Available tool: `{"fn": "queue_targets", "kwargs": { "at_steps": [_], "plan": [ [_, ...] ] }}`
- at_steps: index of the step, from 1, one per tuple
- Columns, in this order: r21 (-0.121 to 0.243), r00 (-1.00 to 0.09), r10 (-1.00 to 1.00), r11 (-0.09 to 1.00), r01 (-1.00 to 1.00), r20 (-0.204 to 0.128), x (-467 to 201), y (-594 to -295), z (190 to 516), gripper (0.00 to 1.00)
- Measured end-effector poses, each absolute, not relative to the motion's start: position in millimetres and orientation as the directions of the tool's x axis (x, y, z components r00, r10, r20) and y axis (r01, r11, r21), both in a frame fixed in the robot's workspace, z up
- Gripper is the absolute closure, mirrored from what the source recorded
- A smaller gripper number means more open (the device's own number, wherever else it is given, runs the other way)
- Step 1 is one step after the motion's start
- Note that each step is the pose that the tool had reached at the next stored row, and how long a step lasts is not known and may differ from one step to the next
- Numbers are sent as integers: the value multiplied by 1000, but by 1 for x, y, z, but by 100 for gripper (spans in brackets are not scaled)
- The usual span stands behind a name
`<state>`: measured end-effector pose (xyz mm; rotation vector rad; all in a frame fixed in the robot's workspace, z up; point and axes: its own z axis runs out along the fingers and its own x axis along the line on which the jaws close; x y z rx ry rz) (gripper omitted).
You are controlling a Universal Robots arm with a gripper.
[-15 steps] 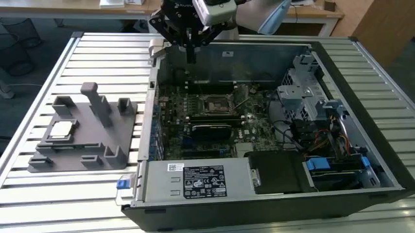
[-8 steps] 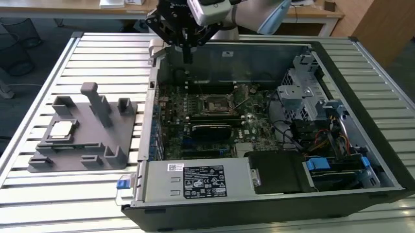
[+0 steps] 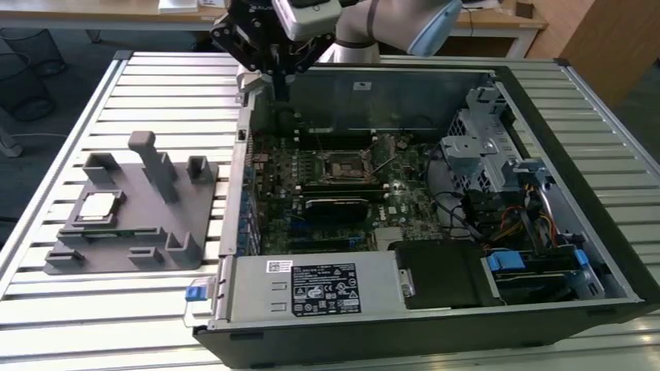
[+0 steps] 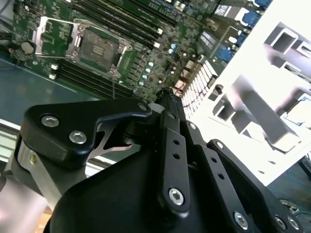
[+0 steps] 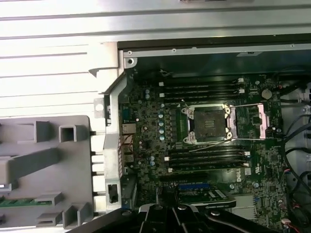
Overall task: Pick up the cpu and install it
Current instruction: 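Reach for the cpu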
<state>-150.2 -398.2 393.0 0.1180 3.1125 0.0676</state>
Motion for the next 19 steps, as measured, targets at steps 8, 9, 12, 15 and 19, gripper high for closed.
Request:
{"fn": "queue_targets", "kwargs": {
  "at_steps": [8, 9, 12, 15, 19],
  "plan": [
    [44, -997, 76, 996, 75, -24, -181, -394, 393, 89],
    [44, -997, 76, 996, 75, -24, -184, -394, 393, 89],
    [44, -997, 76, 996, 75, -24, -192, -392, 392, 89],
    [44, -997, 76, 996, 75, -24, -200, -392, 392, 89],
    [44, -997, 76, 996, 75, -24, -208, -391, 392, 89]
  ]
}}
